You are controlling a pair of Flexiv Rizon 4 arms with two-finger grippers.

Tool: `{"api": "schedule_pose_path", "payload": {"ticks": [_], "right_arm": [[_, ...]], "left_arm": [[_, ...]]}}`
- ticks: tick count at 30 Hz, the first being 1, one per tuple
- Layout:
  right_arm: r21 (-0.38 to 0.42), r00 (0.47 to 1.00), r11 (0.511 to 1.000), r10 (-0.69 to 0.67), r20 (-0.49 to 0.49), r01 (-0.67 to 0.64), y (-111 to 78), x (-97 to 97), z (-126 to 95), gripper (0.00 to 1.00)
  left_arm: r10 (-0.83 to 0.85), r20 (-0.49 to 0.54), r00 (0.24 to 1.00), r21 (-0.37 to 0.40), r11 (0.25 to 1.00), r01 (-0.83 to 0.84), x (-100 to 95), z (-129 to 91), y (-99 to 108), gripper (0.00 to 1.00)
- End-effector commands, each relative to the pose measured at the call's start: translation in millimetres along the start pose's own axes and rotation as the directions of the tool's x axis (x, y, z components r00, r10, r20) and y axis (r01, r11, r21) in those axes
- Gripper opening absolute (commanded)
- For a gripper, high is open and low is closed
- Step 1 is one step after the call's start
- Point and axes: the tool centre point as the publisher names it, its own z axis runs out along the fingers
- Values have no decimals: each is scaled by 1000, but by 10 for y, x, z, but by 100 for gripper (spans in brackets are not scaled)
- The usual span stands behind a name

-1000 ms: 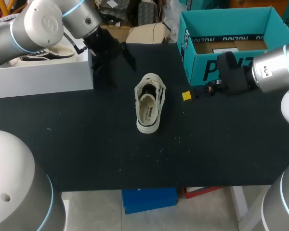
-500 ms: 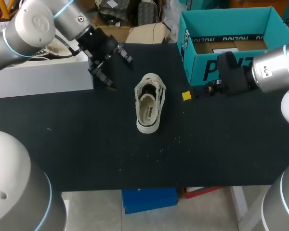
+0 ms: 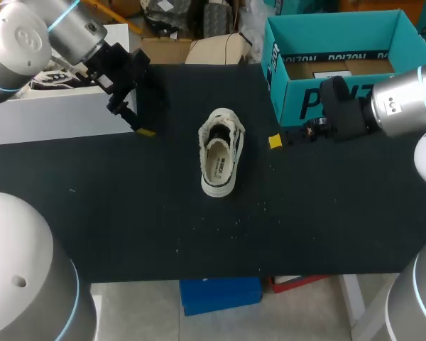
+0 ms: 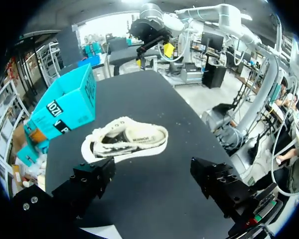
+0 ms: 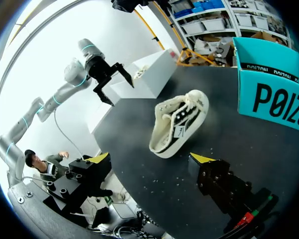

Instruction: Take the shoe out of the shoebox, open the shoe tongue, remove and reinsert the insole, then place the shoe into the shoebox

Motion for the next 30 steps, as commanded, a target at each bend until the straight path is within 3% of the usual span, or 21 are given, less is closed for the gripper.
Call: {"api": "schedule_pose_path", "payload": {"ticks": [1, 7, 11, 12, 14, 15, 30], "right_arm": [[2, 1000, 1000, 1, 1, -1, 6, 2, 9, 100], [2, 1000, 1000, 1, 1, -1, 6, 2, 9, 100], [167, 988, 980, -121, 92, 104, 274, 71, 83, 100], [219, 985, 971, -125, 119, 97, 330, 75, 122, 100], [410, 965, 912, -125, 232, 19, 399, 66, 223, 100], [439, 958, 898, -115, 264, -13, 443, 51, 267, 100], [446, 955, 895, -113, 274, -22, 499, 59, 310, 100]], "left_arm": [[-26, 99, 995, -13, 1000, 28, 257, -90, 32, 100], [-57, 131, 990, -13, 998, 59, 318, -109, 111, 100], [-57, 131, 990, -13, 998, 59, 318, -109, 111, 100], [-57, 131, 990, -13, 998, 59, 318, -109, 111, 100], [-57, 131, 990, -13, 998, 59, 318, -109, 111, 100], [-57, 131, 990, -13, 998, 59, 318, -109, 111, 100], [-57, 131, 990, -13, 998, 59, 318, -109, 111, 100]]}}
